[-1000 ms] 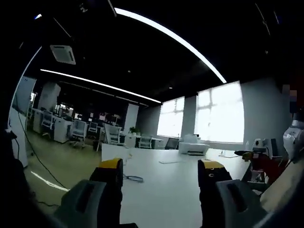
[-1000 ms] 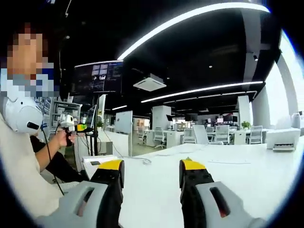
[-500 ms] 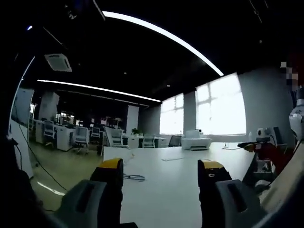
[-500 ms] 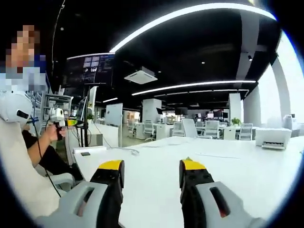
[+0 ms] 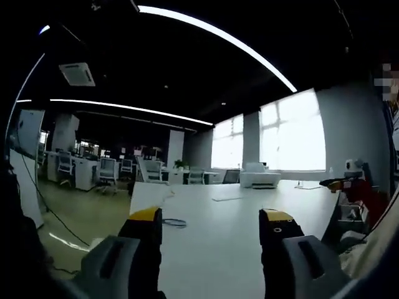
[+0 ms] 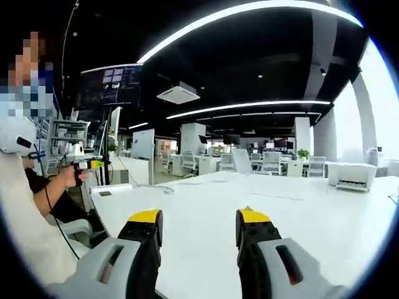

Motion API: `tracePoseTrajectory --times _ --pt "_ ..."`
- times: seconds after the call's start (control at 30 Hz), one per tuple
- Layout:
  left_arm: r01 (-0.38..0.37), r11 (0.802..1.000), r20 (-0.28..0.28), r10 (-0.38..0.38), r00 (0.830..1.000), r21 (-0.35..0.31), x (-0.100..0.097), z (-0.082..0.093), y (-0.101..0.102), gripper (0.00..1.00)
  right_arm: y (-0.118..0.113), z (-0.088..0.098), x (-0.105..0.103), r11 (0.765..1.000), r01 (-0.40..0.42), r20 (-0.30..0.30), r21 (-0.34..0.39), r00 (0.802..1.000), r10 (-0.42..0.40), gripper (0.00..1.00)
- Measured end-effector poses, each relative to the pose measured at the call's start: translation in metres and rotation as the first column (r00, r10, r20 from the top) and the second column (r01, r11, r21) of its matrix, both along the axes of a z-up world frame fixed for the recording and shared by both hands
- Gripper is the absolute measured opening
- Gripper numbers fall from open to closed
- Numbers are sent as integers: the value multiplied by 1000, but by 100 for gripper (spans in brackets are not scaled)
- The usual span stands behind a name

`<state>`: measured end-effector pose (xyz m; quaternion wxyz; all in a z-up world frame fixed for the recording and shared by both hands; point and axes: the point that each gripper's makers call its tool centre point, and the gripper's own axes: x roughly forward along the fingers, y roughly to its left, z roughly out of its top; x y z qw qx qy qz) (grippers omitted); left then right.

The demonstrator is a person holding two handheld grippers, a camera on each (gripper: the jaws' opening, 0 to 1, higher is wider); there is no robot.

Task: Pick up the power strip scattered on the table, fix it on the side mounting bracket of the table, and press the switch

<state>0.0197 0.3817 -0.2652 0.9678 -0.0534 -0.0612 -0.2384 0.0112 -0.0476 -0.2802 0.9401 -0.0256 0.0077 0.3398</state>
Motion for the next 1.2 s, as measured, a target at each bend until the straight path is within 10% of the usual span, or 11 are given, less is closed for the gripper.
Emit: tracePoseTrajectory --times 1.2 --pt "41 999 -55 -41 998 4 -5 -10 -5 67 -7 5 -2 1000 -1 7 17 1000 1 43"
